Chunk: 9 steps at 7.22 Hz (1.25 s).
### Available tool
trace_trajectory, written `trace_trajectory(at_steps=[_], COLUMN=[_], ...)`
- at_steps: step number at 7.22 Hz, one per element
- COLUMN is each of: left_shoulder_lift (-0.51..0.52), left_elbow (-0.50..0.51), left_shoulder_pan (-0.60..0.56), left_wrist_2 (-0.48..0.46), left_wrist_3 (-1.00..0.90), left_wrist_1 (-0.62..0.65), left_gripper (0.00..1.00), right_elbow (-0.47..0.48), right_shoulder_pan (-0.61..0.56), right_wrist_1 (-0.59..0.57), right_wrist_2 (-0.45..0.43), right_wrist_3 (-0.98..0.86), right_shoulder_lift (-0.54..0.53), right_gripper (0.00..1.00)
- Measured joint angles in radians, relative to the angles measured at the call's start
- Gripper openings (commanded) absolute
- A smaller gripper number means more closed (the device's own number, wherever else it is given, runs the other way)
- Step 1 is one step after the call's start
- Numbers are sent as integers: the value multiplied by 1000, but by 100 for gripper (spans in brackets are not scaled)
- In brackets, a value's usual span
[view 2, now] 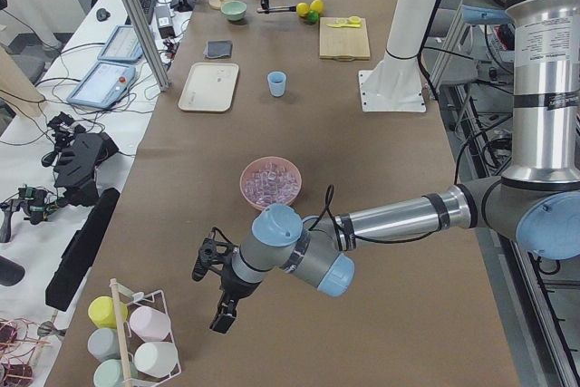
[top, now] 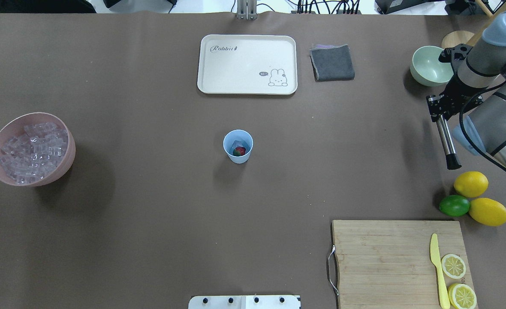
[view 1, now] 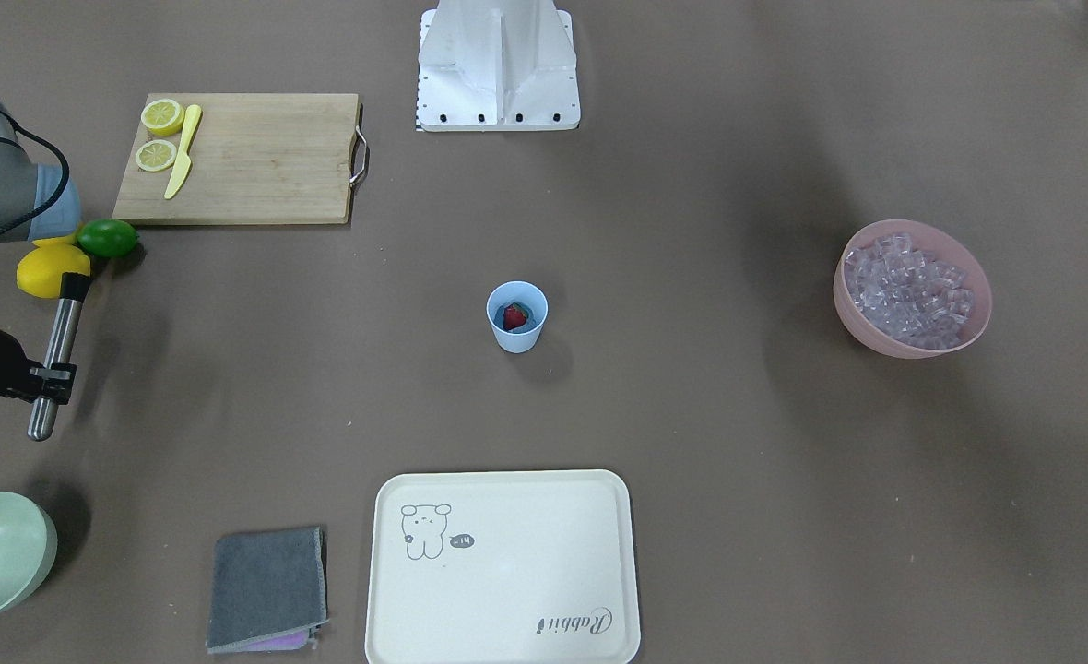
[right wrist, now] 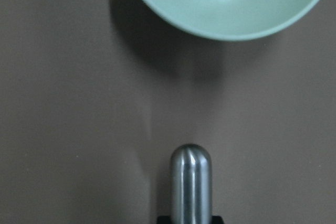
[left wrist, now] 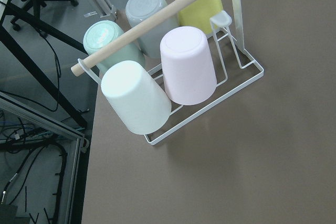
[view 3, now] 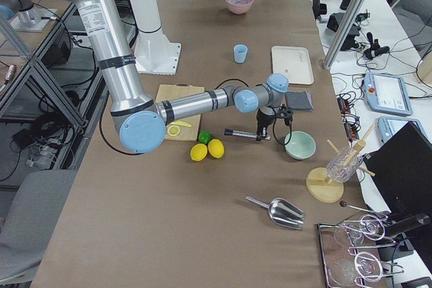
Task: Mash ice and strawberries in cup
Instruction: 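Carry the pestle beside the pale green bowl with the right gripper, then set the pestle down on the table and open the right gripper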
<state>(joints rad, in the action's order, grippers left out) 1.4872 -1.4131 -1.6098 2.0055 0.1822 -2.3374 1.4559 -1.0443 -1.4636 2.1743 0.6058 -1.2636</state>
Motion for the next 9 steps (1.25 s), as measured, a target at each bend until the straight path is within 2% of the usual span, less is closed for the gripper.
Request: trace_trajectory(at_steps=[4, 5, 6, 9], left_shoulder_lift=[31, 33, 34, 37], left_elbow=[24, 26, 27, 26], left_shoulder_pan=[21, 23, 23, 24], left_wrist_2=[-5, -5, -6, -5], left_wrist_3=[2, 3, 3, 3], left_wrist_1=[3, 3, 4, 3], left_gripper=[98, 98, 98, 98], right_elbow=[-81, -89, -93, -95], right_shoulder_pan=[25, 25, 26, 36], right_wrist_1=[48, 49, 49, 80], right_wrist_2=[15, 16, 16, 8], right_wrist_3=[9, 10, 11, 40], right_shoulder_lift=[55, 60, 63, 58], right_gripper=[0, 46, 99, 100])
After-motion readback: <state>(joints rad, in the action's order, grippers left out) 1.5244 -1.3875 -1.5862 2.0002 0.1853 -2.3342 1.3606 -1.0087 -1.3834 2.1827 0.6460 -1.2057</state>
